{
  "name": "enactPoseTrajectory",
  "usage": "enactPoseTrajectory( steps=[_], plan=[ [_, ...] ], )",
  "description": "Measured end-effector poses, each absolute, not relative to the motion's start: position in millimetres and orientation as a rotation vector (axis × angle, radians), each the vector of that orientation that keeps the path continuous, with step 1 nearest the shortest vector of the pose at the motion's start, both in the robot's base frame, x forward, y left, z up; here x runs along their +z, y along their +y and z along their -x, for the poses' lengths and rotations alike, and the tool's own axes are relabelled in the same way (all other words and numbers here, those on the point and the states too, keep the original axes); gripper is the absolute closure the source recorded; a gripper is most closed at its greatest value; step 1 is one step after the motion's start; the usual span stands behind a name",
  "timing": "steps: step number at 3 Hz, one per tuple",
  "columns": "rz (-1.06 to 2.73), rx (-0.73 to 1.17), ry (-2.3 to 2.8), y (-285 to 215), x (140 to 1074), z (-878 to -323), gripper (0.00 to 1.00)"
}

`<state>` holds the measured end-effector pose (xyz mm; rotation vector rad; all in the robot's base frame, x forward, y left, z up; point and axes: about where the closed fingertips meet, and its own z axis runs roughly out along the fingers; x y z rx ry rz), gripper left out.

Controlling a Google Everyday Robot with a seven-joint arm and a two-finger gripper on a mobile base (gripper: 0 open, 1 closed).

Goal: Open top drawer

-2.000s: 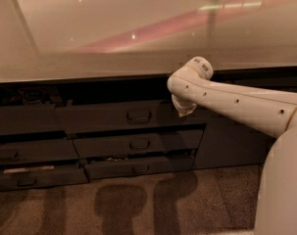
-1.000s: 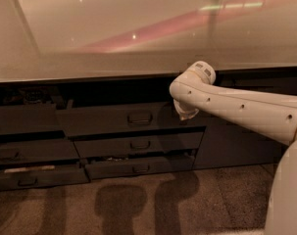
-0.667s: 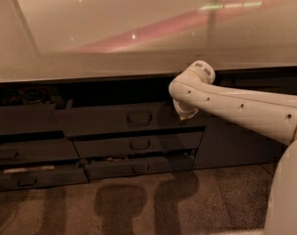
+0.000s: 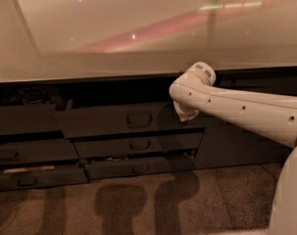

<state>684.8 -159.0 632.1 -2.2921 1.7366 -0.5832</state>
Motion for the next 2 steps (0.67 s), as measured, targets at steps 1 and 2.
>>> enactPoseTrajectory(
  steps=[1,2],
  plan=[
    [2.292,-0.580,1.725,-158.8,632.0,-680.3,1.00],
    [2.292,-0.580,1.725,-158.8,633.1,-680.2,1.00]
  ],
)
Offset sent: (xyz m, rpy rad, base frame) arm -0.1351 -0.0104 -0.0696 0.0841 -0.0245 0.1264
